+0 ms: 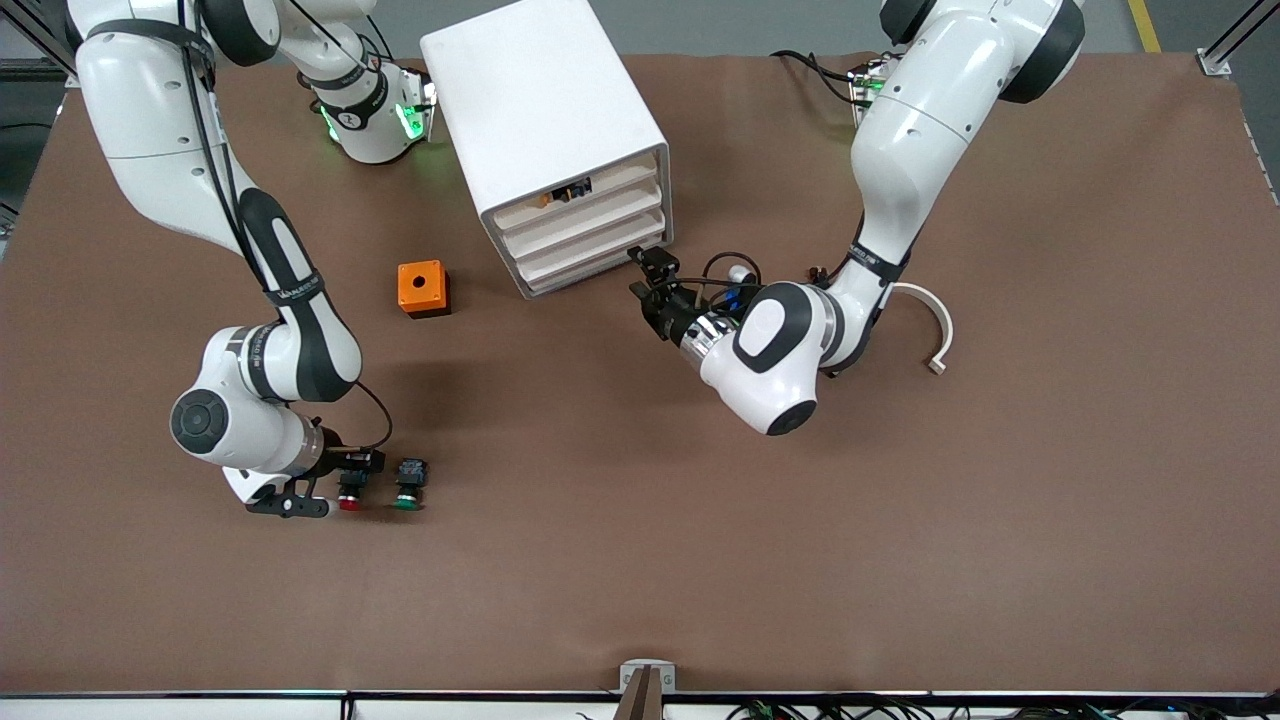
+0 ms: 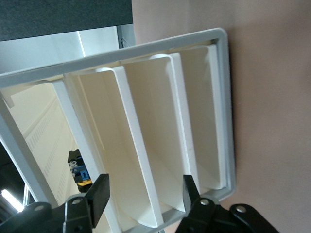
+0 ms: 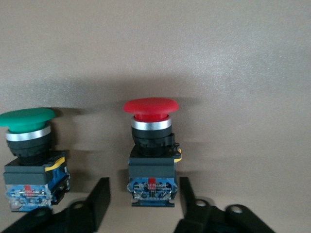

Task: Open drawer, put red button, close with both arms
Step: 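Pull the drawer open with the left gripper while the right gripper grasps the red button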

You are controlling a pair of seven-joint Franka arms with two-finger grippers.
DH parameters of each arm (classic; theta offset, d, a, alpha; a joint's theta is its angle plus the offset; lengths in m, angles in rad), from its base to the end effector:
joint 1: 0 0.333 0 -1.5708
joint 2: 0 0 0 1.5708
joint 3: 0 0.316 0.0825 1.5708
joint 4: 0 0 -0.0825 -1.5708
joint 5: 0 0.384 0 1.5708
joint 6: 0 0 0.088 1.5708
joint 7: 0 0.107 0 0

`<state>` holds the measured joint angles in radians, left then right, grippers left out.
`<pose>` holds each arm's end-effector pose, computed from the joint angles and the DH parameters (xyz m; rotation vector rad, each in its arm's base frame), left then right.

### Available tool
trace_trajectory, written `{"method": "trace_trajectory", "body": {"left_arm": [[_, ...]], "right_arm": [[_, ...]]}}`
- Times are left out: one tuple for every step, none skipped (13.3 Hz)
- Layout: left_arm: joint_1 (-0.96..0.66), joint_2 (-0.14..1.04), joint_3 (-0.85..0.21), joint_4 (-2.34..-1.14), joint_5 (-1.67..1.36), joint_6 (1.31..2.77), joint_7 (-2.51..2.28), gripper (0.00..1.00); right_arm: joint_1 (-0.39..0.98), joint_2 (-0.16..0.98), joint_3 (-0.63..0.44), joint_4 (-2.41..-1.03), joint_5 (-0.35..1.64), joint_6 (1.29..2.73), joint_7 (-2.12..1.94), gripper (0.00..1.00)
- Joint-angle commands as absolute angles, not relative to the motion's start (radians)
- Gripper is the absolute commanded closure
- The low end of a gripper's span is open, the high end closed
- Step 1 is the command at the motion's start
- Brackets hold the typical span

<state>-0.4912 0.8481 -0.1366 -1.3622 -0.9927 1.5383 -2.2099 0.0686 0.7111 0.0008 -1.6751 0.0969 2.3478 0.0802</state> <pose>0.5128 -0.4604 0.2317 -1.2883 -1.8776 1.5074 0.6742 0.0482 0.1853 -3.0732 0.1234 0.0667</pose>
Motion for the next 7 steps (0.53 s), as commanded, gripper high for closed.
{"method": "trace_trajectory", "body": {"left_arm": [[-0.547,0.856,-0.130,-1.359,-1.044,1.529,-2.233,0.34],[-0.560,0.861,-0.130,-1.359,-1.048,1.528,-2.237,0.36],[-0.577,0.864,-0.130,-1.359,-1.048,1.513,-2.247,0.37],[-0.589,0.868,-0.130,-1.359,-1.048,1.509,-2.278,0.39],[-0.594,0.873,-0.130,-1.361,-1.045,1.509,-2.289,0.39],[-0.595,0.883,-0.130,-1.359,-1.045,1.509,-2.290,0.40],[-0.597,0.893,-0.130,-1.359,-1.045,1.509,-2.290,0.40]], "right_arm": [[0.055,0.696,0.009,-1.680,0.103,2.350,0.086,0.61],[0.060,0.699,0.009,-1.668,0.103,2.347,0.087,0.71],[0.064,0.701,0.008,-1.660,0.100,2.344,0.084,0.81],[0.063,0.700,0.008,-1.652,0.095,2.323,0.081,0.95],[0.063,0.699,0.008,-1.622,0.094,2.275,0.081,0.98],[0.067,0.696,0.009,-1.585,0.094,2.205,0.089,0.99],[0.071,0.692,0.014,-1.544,0.098,2.127,0.100,0.99]]}}
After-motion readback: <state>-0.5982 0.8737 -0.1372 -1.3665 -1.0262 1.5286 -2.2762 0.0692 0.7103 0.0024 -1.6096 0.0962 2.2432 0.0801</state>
